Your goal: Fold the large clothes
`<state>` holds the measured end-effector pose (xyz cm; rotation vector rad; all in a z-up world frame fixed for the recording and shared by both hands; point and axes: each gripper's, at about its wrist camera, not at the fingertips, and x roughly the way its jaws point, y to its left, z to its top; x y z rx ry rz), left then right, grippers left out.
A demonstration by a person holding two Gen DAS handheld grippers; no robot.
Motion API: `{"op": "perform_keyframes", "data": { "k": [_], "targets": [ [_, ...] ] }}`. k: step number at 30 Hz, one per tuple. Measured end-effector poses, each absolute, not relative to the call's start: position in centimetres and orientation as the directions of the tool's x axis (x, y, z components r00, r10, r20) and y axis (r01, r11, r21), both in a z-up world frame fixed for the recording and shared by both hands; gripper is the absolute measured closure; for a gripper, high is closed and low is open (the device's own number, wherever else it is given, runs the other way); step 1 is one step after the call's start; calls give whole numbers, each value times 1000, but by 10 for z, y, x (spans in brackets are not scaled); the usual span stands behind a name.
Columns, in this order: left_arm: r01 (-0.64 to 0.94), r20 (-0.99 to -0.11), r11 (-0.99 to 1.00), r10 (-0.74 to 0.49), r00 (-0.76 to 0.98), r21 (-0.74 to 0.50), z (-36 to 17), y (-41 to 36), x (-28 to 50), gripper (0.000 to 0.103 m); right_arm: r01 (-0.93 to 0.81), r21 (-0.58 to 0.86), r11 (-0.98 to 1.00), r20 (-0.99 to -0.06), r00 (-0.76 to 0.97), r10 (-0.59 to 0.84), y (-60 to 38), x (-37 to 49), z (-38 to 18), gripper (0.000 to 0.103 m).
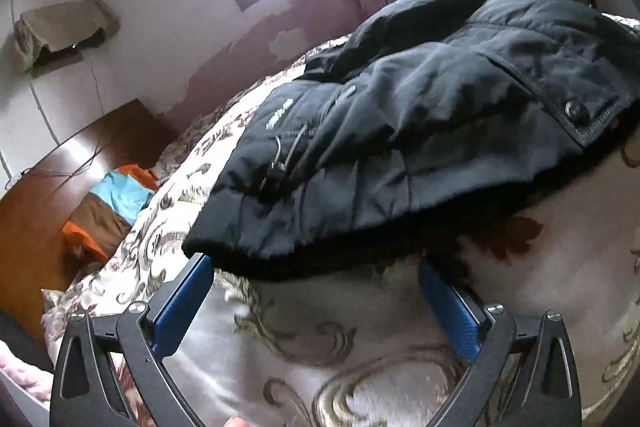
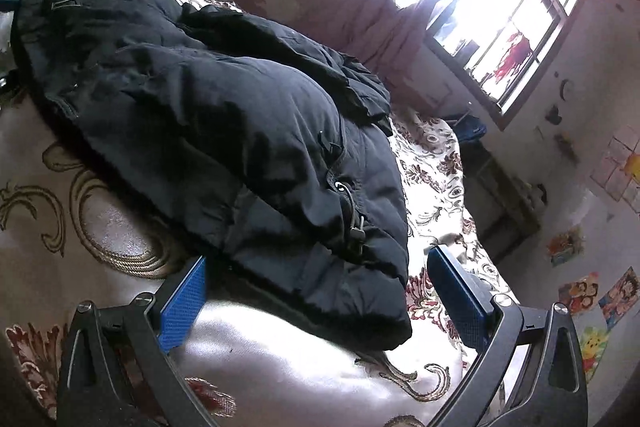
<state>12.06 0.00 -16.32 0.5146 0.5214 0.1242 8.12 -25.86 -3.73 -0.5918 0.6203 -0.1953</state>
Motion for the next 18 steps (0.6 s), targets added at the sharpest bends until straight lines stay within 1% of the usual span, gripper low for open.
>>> {"op": "perform_keyframes", "data": {
  "k": [3,5,7,9,11,13,15,17,18],
  "targets": [
    [2,-407,843,258,876,539,-160,-3,134,0,-21,-536,844,-521,795,-311,-265,79,-37,2],
    [0,-400,833,265,877,553,-159,-3,143,0,-33,-514,857,-538,791,-292,-269,77,-36,2],
    [-6,-407,832,278,870,555,-157,-3,149,0,-36,-522,852,-541,787,-298,-271,77,-37,2],
    [1,-432,847,270,860,531,-153,0,152,0,-17,-579,815,-517,780,-351,-270,79,-40,2],
    [6,-449,862,258,856,507,-151,-1,150,0,8,-655,755,-466,783,-412,-266,80,-43,2],
    [8,-449,859,259,855,511,-149,-2,149,0,10,-678,735,-458,776,-433,-265,80,-43,2],
    [10,-447,855,261,856,519,-148,-3,149,0,-5,-646,763,-482,777,-404,-268,75,-38,2],
    [14,-454,857,260,852,516,-144,-3,151,0,-48,-599,800,-514,788,-338,-270,69,-35,2],
    [16,-458,860,256,851,510,-143,-2,152,0,-50,-601,798,-512,791,-335,-269,68,-35,2]
  ]
}}
